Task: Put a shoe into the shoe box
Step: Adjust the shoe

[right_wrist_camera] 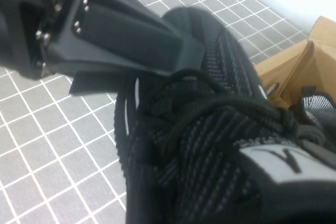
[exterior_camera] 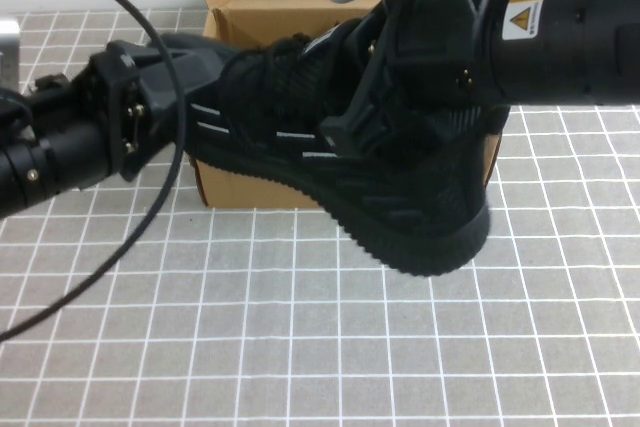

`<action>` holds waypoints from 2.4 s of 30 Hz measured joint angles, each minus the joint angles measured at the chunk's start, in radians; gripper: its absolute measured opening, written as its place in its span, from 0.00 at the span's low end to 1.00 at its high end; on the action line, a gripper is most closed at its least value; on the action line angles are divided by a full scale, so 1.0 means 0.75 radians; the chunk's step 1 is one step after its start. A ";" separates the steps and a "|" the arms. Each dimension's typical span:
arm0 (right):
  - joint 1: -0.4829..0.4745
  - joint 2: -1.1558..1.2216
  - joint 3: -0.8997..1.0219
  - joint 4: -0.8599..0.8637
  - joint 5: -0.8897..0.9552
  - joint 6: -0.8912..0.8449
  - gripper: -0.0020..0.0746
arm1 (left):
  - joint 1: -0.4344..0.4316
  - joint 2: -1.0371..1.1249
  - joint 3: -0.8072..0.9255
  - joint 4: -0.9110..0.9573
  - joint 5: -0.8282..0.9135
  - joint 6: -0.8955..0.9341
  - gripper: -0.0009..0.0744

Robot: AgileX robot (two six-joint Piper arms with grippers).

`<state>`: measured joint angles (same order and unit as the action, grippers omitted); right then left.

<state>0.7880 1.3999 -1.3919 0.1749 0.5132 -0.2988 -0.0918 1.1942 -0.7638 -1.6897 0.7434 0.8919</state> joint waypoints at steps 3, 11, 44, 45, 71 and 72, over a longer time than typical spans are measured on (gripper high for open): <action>0.000 0.012 0.000 0.001 0.000 -0.002 0.02 | 0.002 0.015 -0.022 0.000 -0.032 -0.005 0.51; 0.000 0.029 0.000 0.001 0.000 -0.023 0.02 | 0.002 0.061 -0.031 -0.002 -0.040 -0.013 0.24; 0.000 -0.113 -0.011 -0.177 0.288 -0.015 0.52 | 0.002 0.101 -0.160 0.036 -0.169 -0.033 0.23; 0.000 -0.124 -0.011 -0.205 0.321 0.021 0.52 | 0.002 0.101 -0.172 0.036 -0.175 -0.033 0.23; 0.000 -0.292 -0.017 -0.753 0.685 0.624 0.03 | -0.167 0.509 -0.600 0.034 -0.368 -0.401 0.23; 0.000 -0.292 -0.017 -0.764 0.692 0.626 0.02 | -0.185 0.526 -0.621 0.028 -0.393 -0.403 0.23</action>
<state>0.7880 1.1811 -1.4044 -0.3984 1.0319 0.1709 -0.2309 1.5889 -1.2295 -1.6686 0.4487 0.5895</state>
